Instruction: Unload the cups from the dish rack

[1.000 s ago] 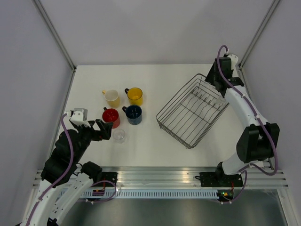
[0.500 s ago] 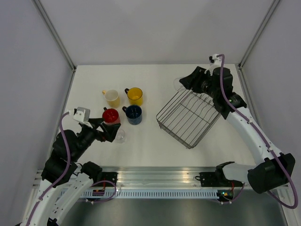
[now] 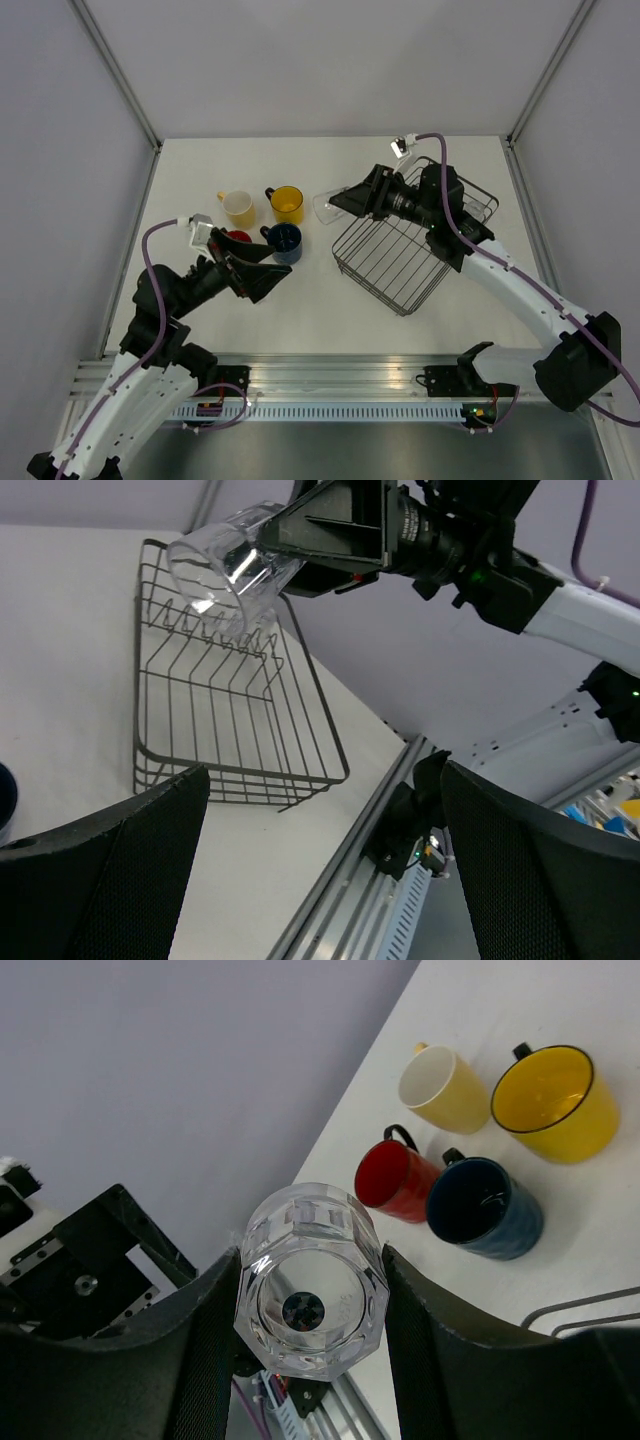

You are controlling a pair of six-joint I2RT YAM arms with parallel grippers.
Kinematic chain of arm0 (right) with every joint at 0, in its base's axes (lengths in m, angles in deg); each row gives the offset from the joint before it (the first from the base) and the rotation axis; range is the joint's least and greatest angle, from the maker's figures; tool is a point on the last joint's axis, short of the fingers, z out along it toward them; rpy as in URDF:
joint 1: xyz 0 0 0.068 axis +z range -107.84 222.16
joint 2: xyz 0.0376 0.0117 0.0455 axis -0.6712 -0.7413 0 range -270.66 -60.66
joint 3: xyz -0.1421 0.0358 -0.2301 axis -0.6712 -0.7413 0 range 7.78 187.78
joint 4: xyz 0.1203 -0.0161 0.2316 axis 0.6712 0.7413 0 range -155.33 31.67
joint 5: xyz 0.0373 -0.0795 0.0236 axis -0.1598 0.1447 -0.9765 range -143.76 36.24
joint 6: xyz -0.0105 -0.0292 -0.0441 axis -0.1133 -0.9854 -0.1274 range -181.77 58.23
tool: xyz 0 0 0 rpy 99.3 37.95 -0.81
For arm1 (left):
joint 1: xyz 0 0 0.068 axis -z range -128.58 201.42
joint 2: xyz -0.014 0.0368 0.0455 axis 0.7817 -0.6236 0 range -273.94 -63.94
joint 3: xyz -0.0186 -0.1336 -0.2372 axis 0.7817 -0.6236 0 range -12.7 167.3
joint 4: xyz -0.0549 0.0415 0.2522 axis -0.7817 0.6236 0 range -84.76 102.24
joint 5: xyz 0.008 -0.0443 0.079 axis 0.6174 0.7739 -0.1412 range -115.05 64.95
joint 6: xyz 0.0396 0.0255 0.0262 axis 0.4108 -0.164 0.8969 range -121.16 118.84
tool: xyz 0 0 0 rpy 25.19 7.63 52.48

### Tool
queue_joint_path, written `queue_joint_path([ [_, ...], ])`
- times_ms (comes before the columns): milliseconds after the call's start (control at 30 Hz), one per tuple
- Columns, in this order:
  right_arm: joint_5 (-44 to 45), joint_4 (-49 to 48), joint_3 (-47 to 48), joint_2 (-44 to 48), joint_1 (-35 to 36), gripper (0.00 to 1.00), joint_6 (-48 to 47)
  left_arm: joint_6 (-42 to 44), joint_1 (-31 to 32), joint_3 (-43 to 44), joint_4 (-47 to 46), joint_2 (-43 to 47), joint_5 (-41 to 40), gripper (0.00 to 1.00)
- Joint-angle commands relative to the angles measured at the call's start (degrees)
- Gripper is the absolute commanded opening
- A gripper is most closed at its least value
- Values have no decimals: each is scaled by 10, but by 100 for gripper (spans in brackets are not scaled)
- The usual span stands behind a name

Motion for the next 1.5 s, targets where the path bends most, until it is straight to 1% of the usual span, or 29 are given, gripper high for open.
queue_joint_path([
  [0, -27, -78, -8, 18, 26, 1, 25, -70, 2, -15, -126, -13, 63, 100],
  [267, -31, -126, -20, 21, 88, 0, 48, -142, 1, -59, -290, -31, 91, 100],
  [400, -29, -139, -19, 21, 120, 0, 50, -150, 1, -61, -309, -39, 89, 100],
  [500, -14, -135, -12, 17, 153, 1, 42, -152, 2, -62, -323, -39, 92, 97],
  [533, -8, -128, -6, 15, 170, 0, 38, -152, 2, -62, -324, -39, 92, 96],
  [600, 2, -123, 2, 8, 192, 0, 28, -152, 2, -64, -330, -36, 93, 88],
  [633, 6, -120, 4, 6, 199, 1, 25, -152, 2, -64, -333, -36, 93, 88],
  [667, 10, -117, 7, 5, 204, 0, 22, -153, 2, -67, -342, -35, 96, 78],
  [700, 14, -115, 9, 3, 209, 0, 17, -157, 2, -67, -345, -34, 98, 71],
  [733, 16, -114, 11, 0, 215, 0, 17, -159, 2, -68, -348, -32, 98, 61],
  [767, 16, -115, 12, -2, 217, 0, 17, -160, 3, -67, -350, -31, 101, 45],
  [800, 17, -116, 11, -3, 222, 0, 16, -162, 2, -67, -350, -28, 101, 37],
  [833, 17, -117, 12, -7, 223, 0, 16, -163, 2, -68, -349, -24, 101, 20],
  [867, 17, -117, 12, -8, 224, 0, 16, -163, 2, -68, -347, -19, 100, 15],
  [900, 17, -118, 11, -7, 228, 0, 15, -160, 2, -68, -341, -17, 99, 13],
  [967, 19, -119, 11, -9, 230, 0, 14, -157, 2, -67, -334, -10, 95, 2],
  [1067, 22, -118, 9, -8, 231, 0, 13, -152, 2, -67, -327, -9, 94, 2],
  [1100, 22, -118, 10, -7, 230, 5, 12, -149, 2, -67, -325, -8, 95, 2],
  [1133, 23, -117, 6, -6, 230, 14, 10, -149, 2, -67, -323, -8, 96, 2],
  [1167, 27, -115, 4, -3, 231, 29, 5, -144, 2, -65, -318, -9, 97, 2],
  [1200, 46, -112, 2, 0, 230, 67, 1, -139, 2, -64, -310, -9, 96, 2],
  [1233, 63, -93, -2, 11, 230, 88, -8, -133, 2, -62, -301, -9, 95, 2],
  [1267, 81, -78, -2, 18, 230, 97, -30, -117, 2, -55, -273, -8, 92, 2],
  [1300, 108, -61, 0, 25, 230, 98, -44, -107, 2, -52, -255, -6, 89, 2],
  [1333, 158, -21, 2, 41, 230, 98, -55, -94, 2, -47, -232, -5, 83, 2],
  [1367, 192, 1, 4, 48, 230, 98, -67, -79, 2, -33, -171, -5, 65, 2],
  [1400, 222, 22, 4, 55, 230, 98, -88, -49, 2, -26, -145, -7, 55, 2],
  [1433, 289, 67, 8, 68, 230, 98, -97, -35, 2, -11, -113, -9, 32, 2],
  [1467, 317, 87, 10, 75, 230, 98, -106, -11, 2, -2, -59, -14, 20, 2],
])
